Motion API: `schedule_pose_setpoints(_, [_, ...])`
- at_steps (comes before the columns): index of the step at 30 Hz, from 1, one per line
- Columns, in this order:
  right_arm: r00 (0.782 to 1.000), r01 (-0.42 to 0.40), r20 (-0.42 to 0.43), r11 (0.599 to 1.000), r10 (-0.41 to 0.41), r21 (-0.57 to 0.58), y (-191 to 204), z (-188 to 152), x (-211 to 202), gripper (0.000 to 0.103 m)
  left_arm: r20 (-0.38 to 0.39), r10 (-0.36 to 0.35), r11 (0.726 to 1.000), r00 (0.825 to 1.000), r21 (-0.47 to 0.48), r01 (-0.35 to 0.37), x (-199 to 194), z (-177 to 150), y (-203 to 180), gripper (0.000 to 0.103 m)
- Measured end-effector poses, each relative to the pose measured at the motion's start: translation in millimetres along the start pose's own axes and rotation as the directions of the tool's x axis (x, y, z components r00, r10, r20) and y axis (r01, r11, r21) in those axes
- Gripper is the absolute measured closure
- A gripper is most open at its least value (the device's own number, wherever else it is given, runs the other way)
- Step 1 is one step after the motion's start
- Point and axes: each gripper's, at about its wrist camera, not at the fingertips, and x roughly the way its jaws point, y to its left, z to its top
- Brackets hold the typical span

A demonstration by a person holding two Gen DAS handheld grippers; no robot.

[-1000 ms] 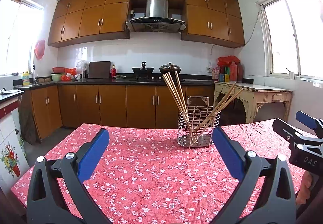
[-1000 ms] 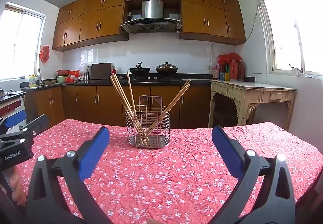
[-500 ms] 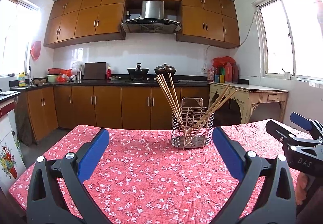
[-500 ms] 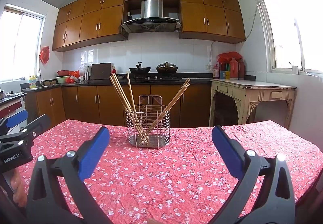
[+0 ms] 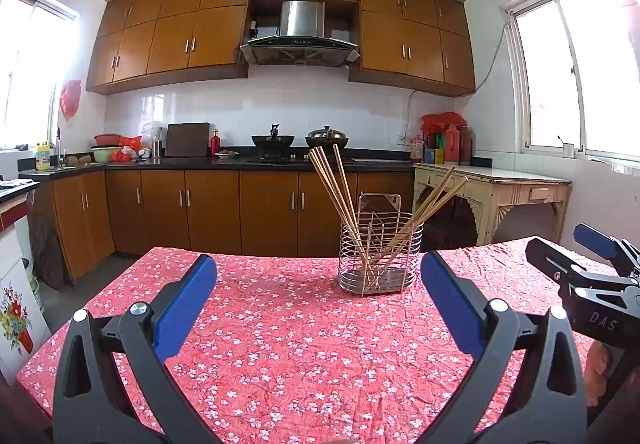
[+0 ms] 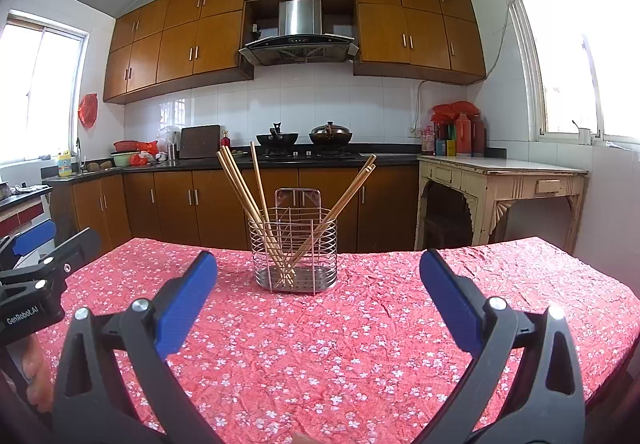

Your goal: Organize utensils

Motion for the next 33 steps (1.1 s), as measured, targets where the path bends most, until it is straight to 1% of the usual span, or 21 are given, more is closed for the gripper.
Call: schedule_pose_setpoints(33, [1.000,0.001,0.005,1.000,-0.001,0.008,2.6,0.0,-1.2,0.004,0.001,-0.001,1.000,1.000,-0.002,0.001,-2.3,1.4,-3.3,0.002])
